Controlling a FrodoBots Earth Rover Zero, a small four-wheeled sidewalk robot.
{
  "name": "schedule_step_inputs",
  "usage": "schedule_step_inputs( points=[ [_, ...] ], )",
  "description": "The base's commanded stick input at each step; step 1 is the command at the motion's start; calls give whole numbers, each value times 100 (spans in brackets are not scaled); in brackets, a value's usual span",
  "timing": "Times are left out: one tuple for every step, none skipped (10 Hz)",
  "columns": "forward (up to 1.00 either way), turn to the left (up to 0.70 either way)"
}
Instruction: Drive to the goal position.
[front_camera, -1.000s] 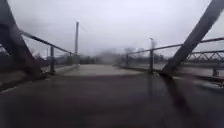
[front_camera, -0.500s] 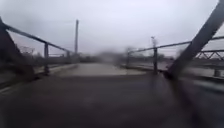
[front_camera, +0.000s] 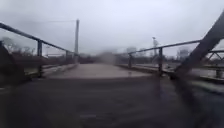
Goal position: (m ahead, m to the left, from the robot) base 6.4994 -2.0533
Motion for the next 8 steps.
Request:
schedule_step_inputs(
  points=[
    [100, 0],
    [100, 0],
    [100, 0],
    [100, 0],
    [100, 0],
    [100, 0],
    [100, 0],
    [100, 0]
  ],
)
